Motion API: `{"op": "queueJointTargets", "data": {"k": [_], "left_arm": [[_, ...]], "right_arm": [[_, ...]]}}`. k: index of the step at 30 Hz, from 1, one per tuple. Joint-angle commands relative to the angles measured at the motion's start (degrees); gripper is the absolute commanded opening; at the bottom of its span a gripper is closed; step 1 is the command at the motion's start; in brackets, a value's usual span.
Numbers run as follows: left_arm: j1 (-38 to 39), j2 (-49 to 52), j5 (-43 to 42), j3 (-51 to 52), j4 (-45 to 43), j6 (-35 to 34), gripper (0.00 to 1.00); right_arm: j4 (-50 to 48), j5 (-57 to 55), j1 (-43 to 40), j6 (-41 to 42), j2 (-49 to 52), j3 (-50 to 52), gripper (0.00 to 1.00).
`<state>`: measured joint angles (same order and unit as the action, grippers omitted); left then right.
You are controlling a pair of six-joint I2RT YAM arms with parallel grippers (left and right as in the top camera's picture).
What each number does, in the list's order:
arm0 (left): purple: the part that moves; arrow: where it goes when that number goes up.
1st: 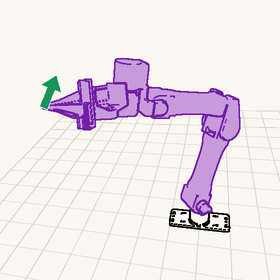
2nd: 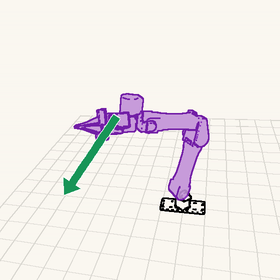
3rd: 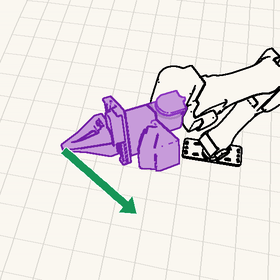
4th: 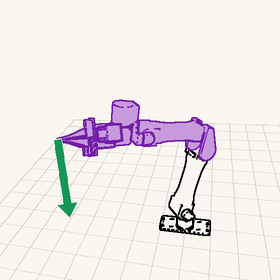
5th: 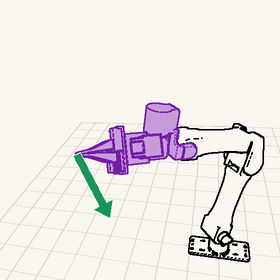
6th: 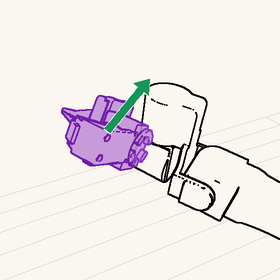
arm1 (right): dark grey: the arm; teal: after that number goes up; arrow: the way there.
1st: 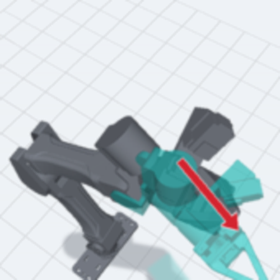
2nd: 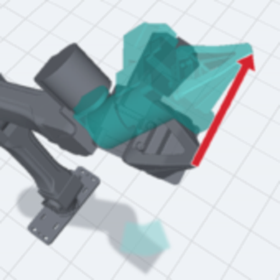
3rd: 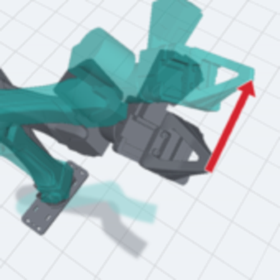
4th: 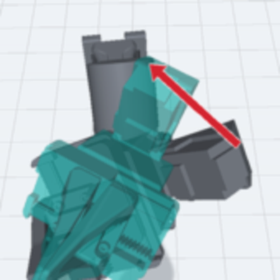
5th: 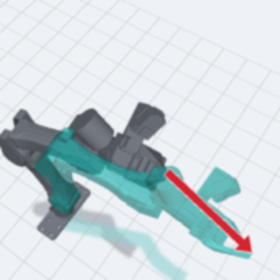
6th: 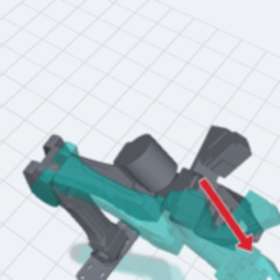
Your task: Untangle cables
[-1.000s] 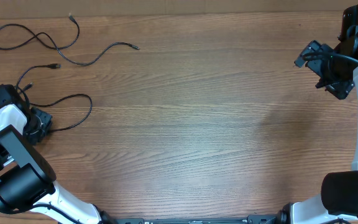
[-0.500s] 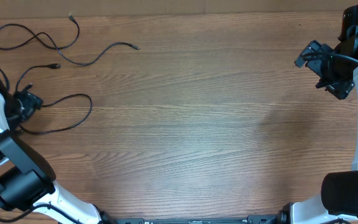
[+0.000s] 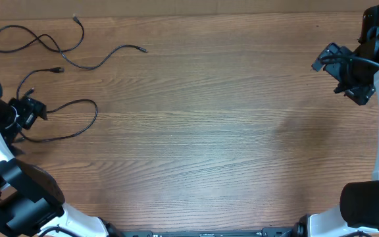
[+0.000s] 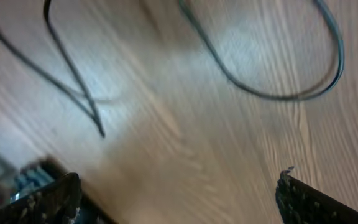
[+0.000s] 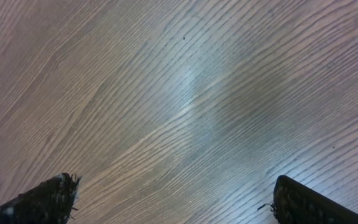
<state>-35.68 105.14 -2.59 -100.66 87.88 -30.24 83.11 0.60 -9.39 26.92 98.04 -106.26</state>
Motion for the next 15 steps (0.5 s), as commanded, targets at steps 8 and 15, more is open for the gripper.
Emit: {"op": "queueJointTargets", "data": {"k": [8,15], "left_arm": [[-0.5,-13.7,6.8,3.8,1.2,-6.8,1.00],[-0.5,-13.8,8.7,14.9,-5.9,-9.2,1.00]], "right_arm": [[-0.3,-0.5,0.0,-0.2,-0.1,0.2,1.00],[-0.3,-0.5,0.0,-0.2,-0.1,0.2,1.00]]}}
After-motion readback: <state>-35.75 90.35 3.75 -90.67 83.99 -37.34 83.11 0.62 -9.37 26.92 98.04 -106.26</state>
